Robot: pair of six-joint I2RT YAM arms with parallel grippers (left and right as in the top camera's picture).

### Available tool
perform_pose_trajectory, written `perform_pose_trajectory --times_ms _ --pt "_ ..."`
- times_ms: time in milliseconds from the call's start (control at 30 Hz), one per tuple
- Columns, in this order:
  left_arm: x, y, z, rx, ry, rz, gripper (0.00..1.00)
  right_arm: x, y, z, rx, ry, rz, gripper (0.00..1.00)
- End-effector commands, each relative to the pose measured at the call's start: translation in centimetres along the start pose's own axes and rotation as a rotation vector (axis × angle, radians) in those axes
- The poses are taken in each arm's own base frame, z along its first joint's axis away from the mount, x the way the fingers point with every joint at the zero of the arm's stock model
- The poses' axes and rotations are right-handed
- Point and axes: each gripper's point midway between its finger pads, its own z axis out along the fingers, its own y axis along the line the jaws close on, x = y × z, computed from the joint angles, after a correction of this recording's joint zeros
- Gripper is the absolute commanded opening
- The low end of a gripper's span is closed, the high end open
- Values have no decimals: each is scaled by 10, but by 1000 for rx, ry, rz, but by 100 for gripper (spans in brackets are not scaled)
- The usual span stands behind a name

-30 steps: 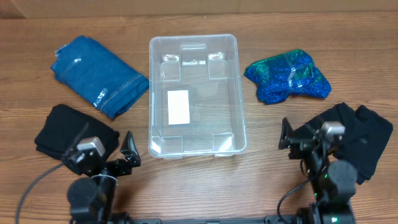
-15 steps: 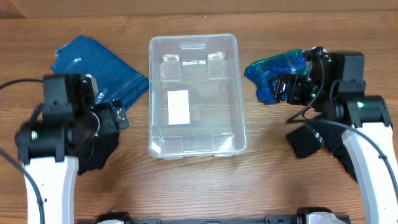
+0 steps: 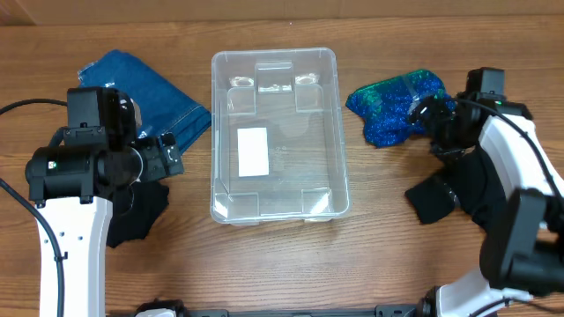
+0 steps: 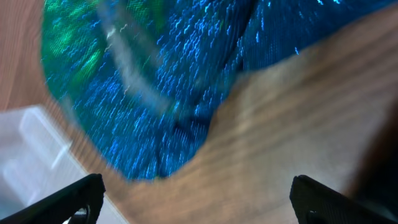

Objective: Pack container
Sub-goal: 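Reach the right gripper to the blue-green sequined garment and grasp it, then lift the sequined garment and drop it into the bin's right side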

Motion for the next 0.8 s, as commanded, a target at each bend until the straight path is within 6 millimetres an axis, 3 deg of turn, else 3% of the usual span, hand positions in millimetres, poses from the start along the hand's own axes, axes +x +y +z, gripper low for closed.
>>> perform_pose_trajectory --times_ms 0,100,233,267,333,467,533,600,700,767 --pt "-7 -4 -7 7 -32 31 100 -13 -3 26 -2 2 89 100" --pt "-8 -4 -7 8 -35 31 100 -32 2 53 -43 -44 107 100" --pt "-9 -4 -7 9 -38 31 100 -31 13 80 -93 -28 74 99" --pt "-9 -4 -7 9 -38 31 100 -32 15 82 -98 -33 67 93" --pt "-9 -4 -7 9 -37 31 100 -38 22 82 -123 -58 53 43" --pt "-9 -4 -7 9 -37 31 100 -33 34 76 -180 -30 -8 4" --pt "-9 -4 -7 8 -37 32 100 -36 46 57 -212 -63 -93 4" --pt "-9 -4 -7 7 -37 32 100 -44 62 22 -242 -142 -188 4" --pt "-9 -2 -7 -2 -40 31 100 -48 101 -66 -331 -318 -371 4" --pt "-9 -2 -7 -2 -40 31 100 -39 118 -108 -366 -388 -456 4"
